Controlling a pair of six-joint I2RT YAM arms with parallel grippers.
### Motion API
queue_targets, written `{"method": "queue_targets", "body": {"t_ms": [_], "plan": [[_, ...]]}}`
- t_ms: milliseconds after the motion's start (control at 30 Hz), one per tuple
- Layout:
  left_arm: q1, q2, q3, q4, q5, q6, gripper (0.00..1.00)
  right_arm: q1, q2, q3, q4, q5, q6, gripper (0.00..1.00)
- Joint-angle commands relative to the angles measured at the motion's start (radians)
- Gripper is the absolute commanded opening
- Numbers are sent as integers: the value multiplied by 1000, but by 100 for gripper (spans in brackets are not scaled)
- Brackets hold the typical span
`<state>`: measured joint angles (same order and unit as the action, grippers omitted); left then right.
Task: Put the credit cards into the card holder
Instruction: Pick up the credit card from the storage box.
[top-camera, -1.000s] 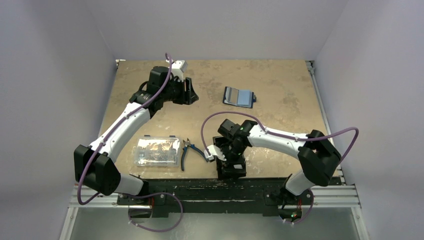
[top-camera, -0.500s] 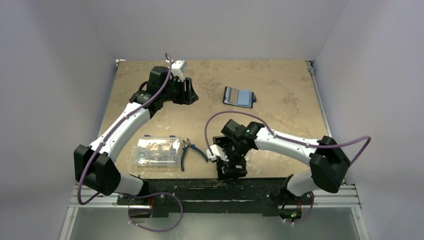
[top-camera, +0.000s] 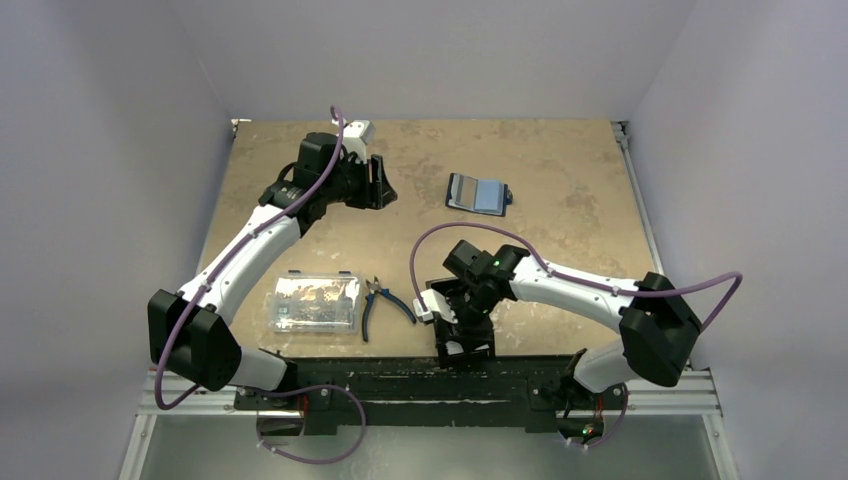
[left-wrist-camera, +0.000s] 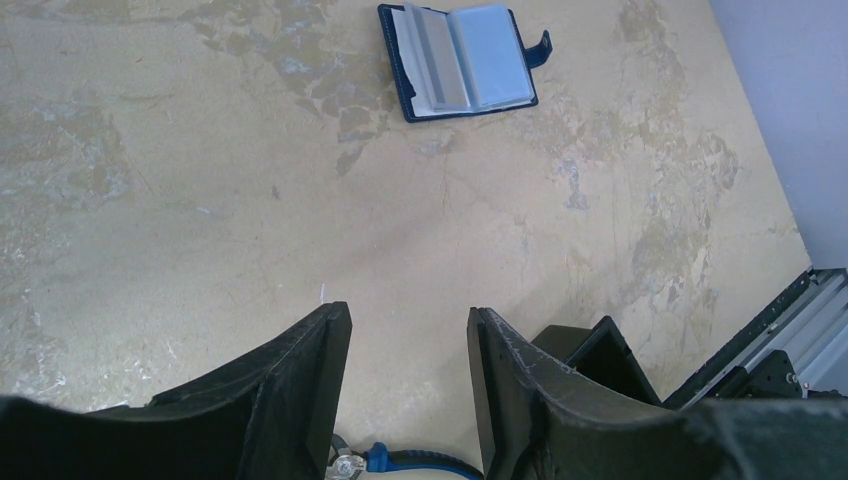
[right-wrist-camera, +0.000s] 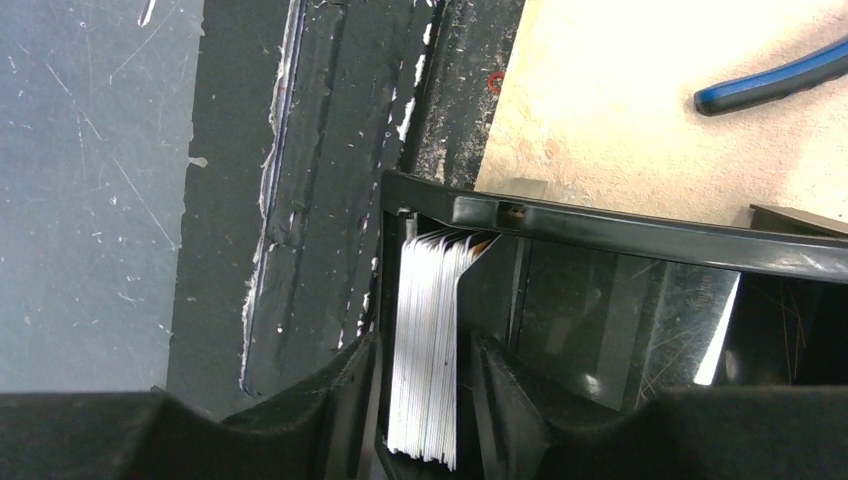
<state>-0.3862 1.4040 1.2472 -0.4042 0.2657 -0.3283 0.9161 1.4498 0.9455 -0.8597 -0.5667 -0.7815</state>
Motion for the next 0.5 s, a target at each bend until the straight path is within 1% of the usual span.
{"method": "queue_targets", "body": {"t_ms": [0, 133, 267, 367, 467], "plan": [[10, -13, 11, 42, 15, 20, 50, 4, -18, -10, 3, -16, 26, 42], [10, -14, 9, 43, 17, 19, 50, 4, -9, -6, 7, -25, 36, 36], [10, -14, 8, 46, 20, 20, 50, 5, 1, -2, 7, -27, 39, 33], [10, -14, 8, 45, 22, 20, 50, 5, 6, -1, 10, -27, 45, 31], [10, -13, 8, 45, 23, 20, 50, 4, 9, 1, 7, -30, 46, 28]]}}
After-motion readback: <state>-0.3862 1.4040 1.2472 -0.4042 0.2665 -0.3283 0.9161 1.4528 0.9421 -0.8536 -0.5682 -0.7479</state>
